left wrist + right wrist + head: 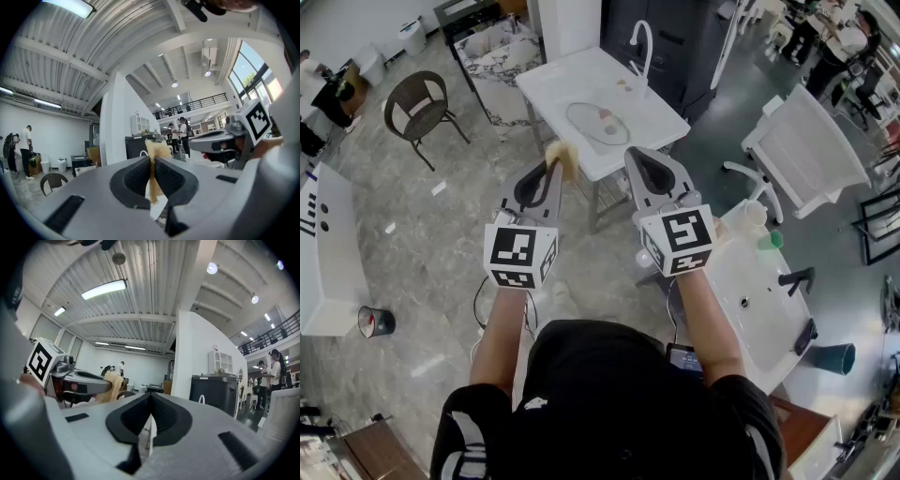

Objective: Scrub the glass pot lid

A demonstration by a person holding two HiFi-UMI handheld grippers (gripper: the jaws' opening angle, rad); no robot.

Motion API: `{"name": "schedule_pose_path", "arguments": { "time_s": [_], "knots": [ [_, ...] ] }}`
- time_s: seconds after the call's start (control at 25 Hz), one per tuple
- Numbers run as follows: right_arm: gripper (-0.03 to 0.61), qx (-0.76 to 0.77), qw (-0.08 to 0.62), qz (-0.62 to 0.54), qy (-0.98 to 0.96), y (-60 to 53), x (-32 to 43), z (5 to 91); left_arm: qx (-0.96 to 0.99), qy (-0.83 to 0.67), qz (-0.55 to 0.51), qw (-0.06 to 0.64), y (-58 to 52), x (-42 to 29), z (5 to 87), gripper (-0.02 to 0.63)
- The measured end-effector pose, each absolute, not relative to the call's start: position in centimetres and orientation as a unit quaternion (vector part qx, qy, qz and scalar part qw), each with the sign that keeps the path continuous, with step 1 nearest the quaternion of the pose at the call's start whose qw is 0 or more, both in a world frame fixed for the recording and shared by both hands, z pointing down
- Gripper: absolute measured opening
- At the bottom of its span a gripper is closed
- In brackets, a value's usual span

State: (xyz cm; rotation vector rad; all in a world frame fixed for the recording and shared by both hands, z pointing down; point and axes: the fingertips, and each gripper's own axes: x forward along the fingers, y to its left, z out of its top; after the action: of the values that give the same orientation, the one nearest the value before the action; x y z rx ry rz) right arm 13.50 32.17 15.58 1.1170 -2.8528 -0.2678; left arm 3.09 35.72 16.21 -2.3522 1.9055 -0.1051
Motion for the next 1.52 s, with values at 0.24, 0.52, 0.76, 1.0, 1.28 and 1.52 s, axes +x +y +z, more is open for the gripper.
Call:
{"name": "schedule_pose_path", "arguments": {
  "time_s": [0.24, 0.52, 0.76, 1.0, 1.28, 1.52],
  "knots": [
    [-0.003, 0.354, 0.027, -0.076, -0.932, 32.7, 14.5, 16.3, -0.773, 0.631, -0.035, 0.051, 36.1, 4.3, 16.8, 0.018],
    [-0.003, 0.353, 0.033, -0.068, -0.933, 32.5, 14.9, 17.4, -0.773, 0.631, -0.042, 0.046, 36.2, 4.6, 17.5, 0.018],
    [-0.003, 0.359, 0.034, -0.066, -0.930, 31.1, 15.1, 17.6, -0.776, 0.628, -0.041, 0.042, 34.5, 4.7, 17.9, 0.018],
    [-0.003, 0.362, 0.037, -0.069, -0.929, 28.4, 13.9, 17.7, -0.779, 0.624, -0.038, 0.037, 31.7, 3.5, 18.1, 0.018],
    [-0.002, 0.363, 0.040, -0.075, -0.928, 23.6, 12.0, 17.6, -0.782, 0.621, -0.033, 0.038, 26.6, 1.8, 17.7, 0.018],
    [-0.003, 0.367, 0.046, -0.074, -0.926, 19.2, 9.4, 17.4, -0.788, 0.615, -0.030, 0.032, 22.0, -0.7, 17.5, 0.018]
  ]
}}
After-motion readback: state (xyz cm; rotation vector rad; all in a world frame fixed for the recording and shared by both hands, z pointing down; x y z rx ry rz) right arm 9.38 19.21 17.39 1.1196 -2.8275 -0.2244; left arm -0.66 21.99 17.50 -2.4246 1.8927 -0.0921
